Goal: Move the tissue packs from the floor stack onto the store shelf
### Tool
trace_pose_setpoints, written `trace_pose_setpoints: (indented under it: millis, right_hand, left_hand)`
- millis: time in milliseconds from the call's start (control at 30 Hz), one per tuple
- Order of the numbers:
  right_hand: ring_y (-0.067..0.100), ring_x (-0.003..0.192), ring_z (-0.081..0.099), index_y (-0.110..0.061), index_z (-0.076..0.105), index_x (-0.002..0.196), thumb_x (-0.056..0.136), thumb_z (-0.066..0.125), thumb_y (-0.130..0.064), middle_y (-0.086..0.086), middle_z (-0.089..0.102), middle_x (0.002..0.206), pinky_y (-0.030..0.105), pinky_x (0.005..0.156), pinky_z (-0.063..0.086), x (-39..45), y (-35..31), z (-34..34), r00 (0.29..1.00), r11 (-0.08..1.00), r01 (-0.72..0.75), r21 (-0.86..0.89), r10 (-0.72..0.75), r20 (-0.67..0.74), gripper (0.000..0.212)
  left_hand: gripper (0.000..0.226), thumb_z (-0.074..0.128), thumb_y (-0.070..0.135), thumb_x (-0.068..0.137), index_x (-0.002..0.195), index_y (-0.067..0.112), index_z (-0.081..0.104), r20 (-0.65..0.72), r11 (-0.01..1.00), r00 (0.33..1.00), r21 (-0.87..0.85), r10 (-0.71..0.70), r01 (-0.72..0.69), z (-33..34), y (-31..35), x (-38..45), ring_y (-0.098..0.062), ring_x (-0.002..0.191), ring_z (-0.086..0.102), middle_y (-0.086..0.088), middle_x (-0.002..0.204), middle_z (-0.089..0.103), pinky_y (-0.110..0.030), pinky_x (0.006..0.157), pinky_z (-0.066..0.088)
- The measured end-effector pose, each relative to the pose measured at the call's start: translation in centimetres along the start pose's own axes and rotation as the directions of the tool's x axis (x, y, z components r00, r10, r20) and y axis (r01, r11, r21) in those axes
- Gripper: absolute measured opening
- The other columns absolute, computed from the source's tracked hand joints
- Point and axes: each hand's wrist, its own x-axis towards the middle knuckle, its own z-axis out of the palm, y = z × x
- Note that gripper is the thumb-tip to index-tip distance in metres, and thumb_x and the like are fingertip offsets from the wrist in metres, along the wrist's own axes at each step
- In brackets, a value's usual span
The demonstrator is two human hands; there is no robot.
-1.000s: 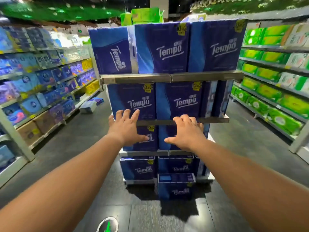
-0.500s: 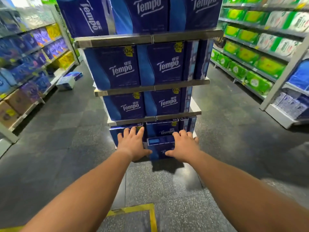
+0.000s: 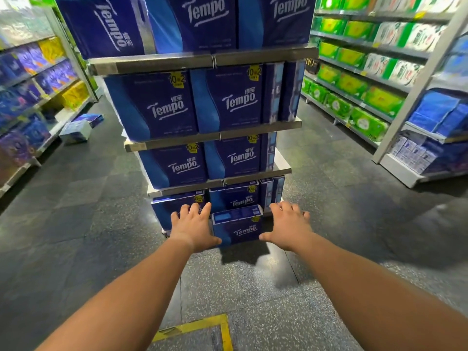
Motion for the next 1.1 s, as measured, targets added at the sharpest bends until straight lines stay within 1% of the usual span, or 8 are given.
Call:
trace_pose_setpoints:
  millis: [133, 267, 367, 567, 767, 933, 1033, 1100]
  right_hand:
    - [0.032, 0.137, 0.034, -0.027, 0.033, 0.145, 0.078, 0.067, -0.071, 0.007, 0.038, 0.149, 0.055, 0.109, 0.029, 1.4, 0.2, 0.8, 1.000, 1.000, -0.028, 0.006, 0.028, 0.007, 0.087]
    - [0.034, 0.139, 0.032, -0.027, 0.028, 0.150, 0.078, 0.067, -0.071, 0.007, 0.036, 0.149, 0.060, 0.113, 0.025, 3.2, 0.4, 2.0, 0.999, 1.000, -0.022, 0.007, 0.022, 0.035, 0.093]
    - [0.033, 0.138, 0.033, -0.027, 0.026, 0.151, 0.078, 0.068, -0.071, 0.006, 0.037, 0.149, 0.059, 0.112, 0.027, 6.3, 1.3, 2.9, 0.999, 1.000, -0.017, 0.026, 0.016, 0.049, 0.095]
    - [0.032, 0.137, 0.034, -0.025, 0.027, 0.152, 0.080, 0.067, -0.071, 0.005, 0.037, 0.148, 0.058, 0.113, 0.029, 16.3, 4.1, 5.8, 0.990, 1.000, 0.018, 0.022, -0.021, 0.140, 0.094]
    - [0.031, 0.137, 0.033, -0.026, 0.023, 0.154, 0.080, 0.066, -0.069, 0.004, 0.033, 0.149, 0.056, 0.110, 0.030, 30.3, 9.0, 9.4, 0.976, 0.999, 0.045, 0.009, -0.046, 0.213, 0.096]
    - [0.032, 0.144, 0.025, -0.026, 0.021, 0.156, 0.080, 0.066, -0.068, 0.006, 0.025, 0.158, 0.059, 0.113, 0.027, 40.9, 11.6, 15.2, 0.972, 0.997, 0.079, -0.017, -0.073, 0.224, 0.098]
    - [0.034, 0.148, 0.019, -0.026, 0.017, 0.156, 0.079, 0.065, -0.071, 0.007, 0.021, 0.161, 0.061, 0.116, 0.023, 45.9, 11.3, 21.1, 0.970, 0.995, 0.103, -0.001, -0.100, 0.220, 0.102]
    - [0.037, 0.150, 0.015, -0.028, 0.012, 0.156, 0.076, 0.064, -0.074, 0.010, 0.017, 0.164, 0.063, 0.117, 0.021, 49.1, 10.7, 26.0, 0.962, 0.991, 0.133, 0.002, -0.129, 0.242, 0.106]
  left_hand:
    - [0.109, 0.064, 0.073, 0.077, 0.159, 0.030, 0.006, 0.022, 1.000, 1.000, -0.018, -0.016, 0.016, 1.0, -1.0, 2.0, -0.035, 0.147, 0.017, -0.005, 0.160, 0.024, -0.060, 0.120, 0.016]
    - [0.113, 0.068, 0.073, 0.075, 0.159, 0.030, 0.006, 0.057, 1.000, 0.998, -0.016, -0.017, 0.018, 2.2, -1.0, 3.9, -0.035, 0.146, 0.019, -0.005, 0.159, 0.026, -0.060, 0.119, 0.018]
    - [0.117, 0.069, 0.075, 0.071, 0.159, 0.030, 0.006, 0.083, 1.000, 0.996, 0.004, -0.016, 0.015, 3.4, -0.5, 6.9, -0.035, 0.147, 0.019, -0.005, 0.160, 0.026, -0.060, 0.119, 0.018]
    - [0.119, 0.072, 0.073, 0.070, 0.159, 0.030, 0.006, 0.130, 0.998, 0.990, 0.034, -0.059, 0.055, 5.9, 0.4, 16.9, -0.034, 0.145, 0.023, -0.005, 0.158, 0.028, -0.059, 0.117, 0.022]
    - [0.116, 0.074, 0.068, 0.071, 0.158, 0.029, 0.009, 0.205, 0.985, 0.965, -0.015, -0.165, 0.172, 10.0, 2.7, 29.8, -0.031, 0.141, 0.027, -0.002, 0.153, 0.033, -0.055, 0.115, 0.026]
    - [0.117, 0.074, 0.069, 0.071, 0.158, 0.029, 0.008, 0.249, 0.963, 0.940, -0.076, -0.233, 0.259, 16.7, 3.8, 39.5, -0.032, 0.143, 0.026, -0.003, 0.155, 0.030, -0.056, 0.115, 0.025]
    - [0.115, 0.075, 0.070, 0.066, 0.155, 0.033, 0.013, 0.248, 0.956, 0.940, -0.117, -0.233, 0.268, 22.3, 3.0, 44.8, -0.033, 0.140, 0.029, -0.003, 0.152, 0.033, -0.059, 0.114, 0.026]
    - [0.118, 0.075, 0.070, 0.063, 0.155, 0.034, 0.010, 0.289, 0.952, 0.929, -0.131, -0.230, 0.276, 26.6, 2.0, 48.5, -0.035, 0.144, 0.023, -0.004, 0.157, 0.025, -0.058, 0.115, 0.027]
